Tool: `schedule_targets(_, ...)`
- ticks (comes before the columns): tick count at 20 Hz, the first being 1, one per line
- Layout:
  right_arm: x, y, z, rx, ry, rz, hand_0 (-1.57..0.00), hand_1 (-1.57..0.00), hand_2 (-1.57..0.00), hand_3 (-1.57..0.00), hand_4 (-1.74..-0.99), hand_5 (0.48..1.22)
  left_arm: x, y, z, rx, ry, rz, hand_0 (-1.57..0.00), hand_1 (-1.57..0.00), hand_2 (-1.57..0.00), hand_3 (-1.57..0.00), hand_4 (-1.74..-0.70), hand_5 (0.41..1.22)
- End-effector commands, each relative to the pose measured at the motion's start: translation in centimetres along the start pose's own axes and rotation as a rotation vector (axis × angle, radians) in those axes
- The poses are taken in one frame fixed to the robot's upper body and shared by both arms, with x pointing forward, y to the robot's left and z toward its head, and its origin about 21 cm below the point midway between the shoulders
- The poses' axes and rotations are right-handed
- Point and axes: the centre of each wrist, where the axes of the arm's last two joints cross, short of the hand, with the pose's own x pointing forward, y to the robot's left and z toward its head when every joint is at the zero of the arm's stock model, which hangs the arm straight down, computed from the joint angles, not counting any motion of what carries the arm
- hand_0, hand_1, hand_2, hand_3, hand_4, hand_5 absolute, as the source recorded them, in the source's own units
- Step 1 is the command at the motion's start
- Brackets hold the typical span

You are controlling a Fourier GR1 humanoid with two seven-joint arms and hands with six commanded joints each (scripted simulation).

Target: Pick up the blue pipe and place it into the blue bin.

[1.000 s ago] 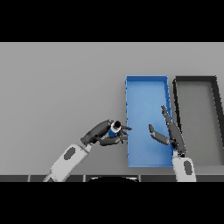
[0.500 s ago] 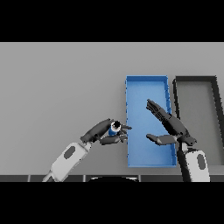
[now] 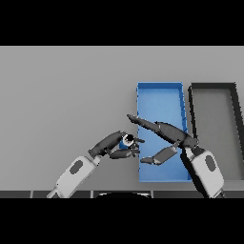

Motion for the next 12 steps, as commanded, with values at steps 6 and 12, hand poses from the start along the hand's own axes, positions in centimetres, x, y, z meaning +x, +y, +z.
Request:
schedule_targets(6, 0.1, 0.6, -4.2, 0.116, 0.007, 0.048, 0.0, 0.0, 0.0, 0.0, -1.243, 0.522, -0.3, 0.5, 0.0, -0.018, -0.022, 0.01, -1.57, -1.57, -1.57, -1.53, -1.54, 1.221)
schedule_targets(12, 0.0, 1.2, -7.6, 0.182, 0.03, 0.022, -0.02, -0.03, -0.05, -0.03, -1.236, 0.493, -0.5, 0.9, -0.1, -0.016, 0.005, -0.003, -1.57, -1.57, -1.57, -1.56, -1.52, 1.221)
